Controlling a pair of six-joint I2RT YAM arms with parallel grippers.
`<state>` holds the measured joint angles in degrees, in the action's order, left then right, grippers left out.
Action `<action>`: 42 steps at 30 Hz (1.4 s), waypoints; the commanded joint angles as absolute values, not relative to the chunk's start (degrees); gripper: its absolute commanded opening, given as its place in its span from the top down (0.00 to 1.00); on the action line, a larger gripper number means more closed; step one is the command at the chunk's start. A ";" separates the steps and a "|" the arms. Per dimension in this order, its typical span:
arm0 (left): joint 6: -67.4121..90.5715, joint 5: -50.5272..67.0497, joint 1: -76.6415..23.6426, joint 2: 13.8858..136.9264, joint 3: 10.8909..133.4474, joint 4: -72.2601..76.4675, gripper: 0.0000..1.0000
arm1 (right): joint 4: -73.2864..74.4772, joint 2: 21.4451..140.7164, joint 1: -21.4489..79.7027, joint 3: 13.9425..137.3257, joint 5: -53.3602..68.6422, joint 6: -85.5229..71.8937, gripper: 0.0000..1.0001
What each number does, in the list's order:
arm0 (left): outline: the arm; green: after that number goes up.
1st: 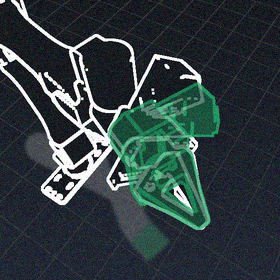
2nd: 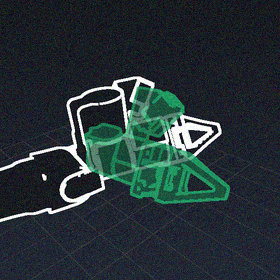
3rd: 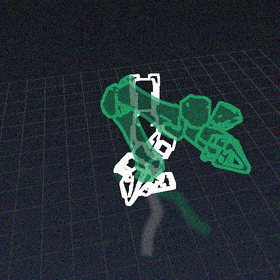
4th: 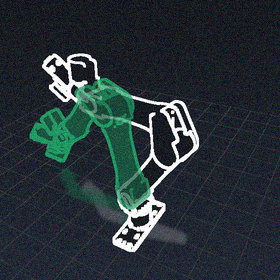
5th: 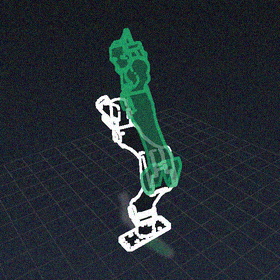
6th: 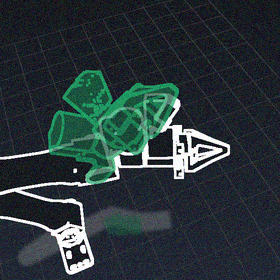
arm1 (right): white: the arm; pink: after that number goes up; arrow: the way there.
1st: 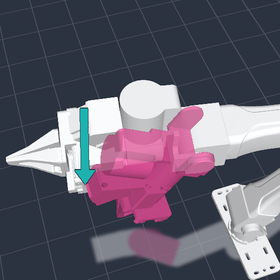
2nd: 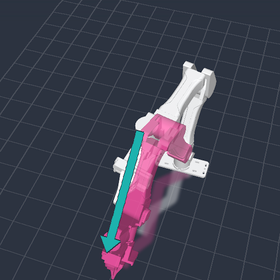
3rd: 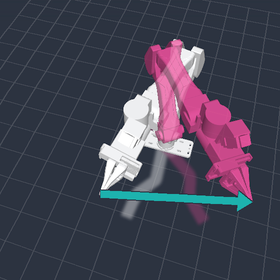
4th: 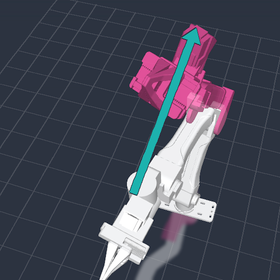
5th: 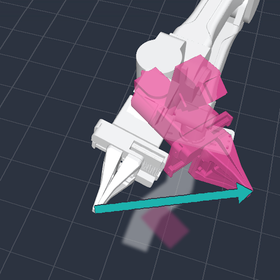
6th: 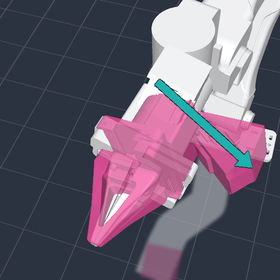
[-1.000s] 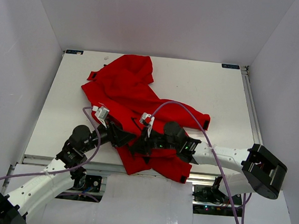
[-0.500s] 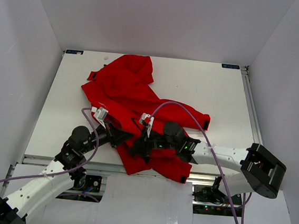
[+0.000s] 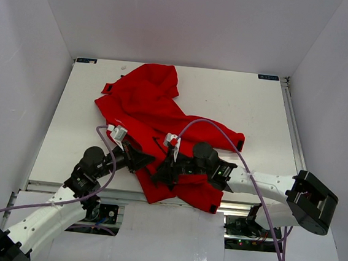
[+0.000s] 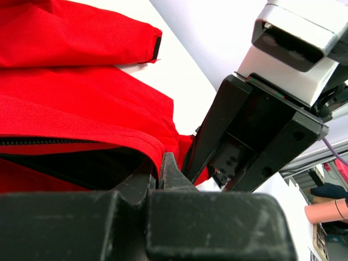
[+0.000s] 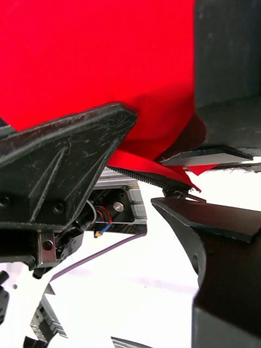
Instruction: Zip up the jacket
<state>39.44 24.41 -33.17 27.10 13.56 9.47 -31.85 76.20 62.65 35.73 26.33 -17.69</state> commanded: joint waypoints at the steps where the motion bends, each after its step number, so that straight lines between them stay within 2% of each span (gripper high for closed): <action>1: 37.43 27.11 -33.13 29.02 16.78 9.36 1.00 | -29.36 75.10 62.69 37.61 28.88 -14.92 0.61; 6: 36.26 28.24 -33.13 30.71 19.12 6.33 1.00 | -23.07 76.32 62.65 41.64 28.95 -13.22 0.68; 10: 36.12 29.37 -33.13 30.82 19.22 6.25 1.00 | -21.79 76.49 62.58 42.06 29.38 -12.87 0.71; 21: 36.16 30.01 -33.13 28.81 19.05 7.27 1.00 | -18.02 78.63 62.58 45.26 30.11 -11.44 0.86; 23: 36.39 30.23 -33.13 28.65 18.90 7.73 1.00 | -18.02 79.01 62.58 45.26 31.10 -10.90 0.83; 26: 36.56 30.96 -33.13 28.56 18.75 8.60 1.00 | -17.93 79.60 62.60 45.03 30.31 -10.42 0.69; 31: 37.53 33.32 -33.13 28.41 17.77 11.52 1.00 | -18.92 79.96 62.64 44.20 29.22 -9.77 0.55; 34: 37.90 34.31 -33.13 28.46 17.56 12.49 1.00 | -20.29 79.00 62.59 43.13 28.16 -9.29 0.51; 36: 38.05 34.61 -33.13 28.39 17.41 13.05 1.00 | -20.98 78.25 62.67 42.58 27.43 -8.98 0.53; 42: 38.42 34.15 -33.13 28.92 17.14 13.68 1.00 | -22.51 77.61 62.67 42.02 28.56 -8.97 0.82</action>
<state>37.74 32.12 -33.10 29.41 16.99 10.14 -18.94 79.18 62.65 42.26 28.49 -9.78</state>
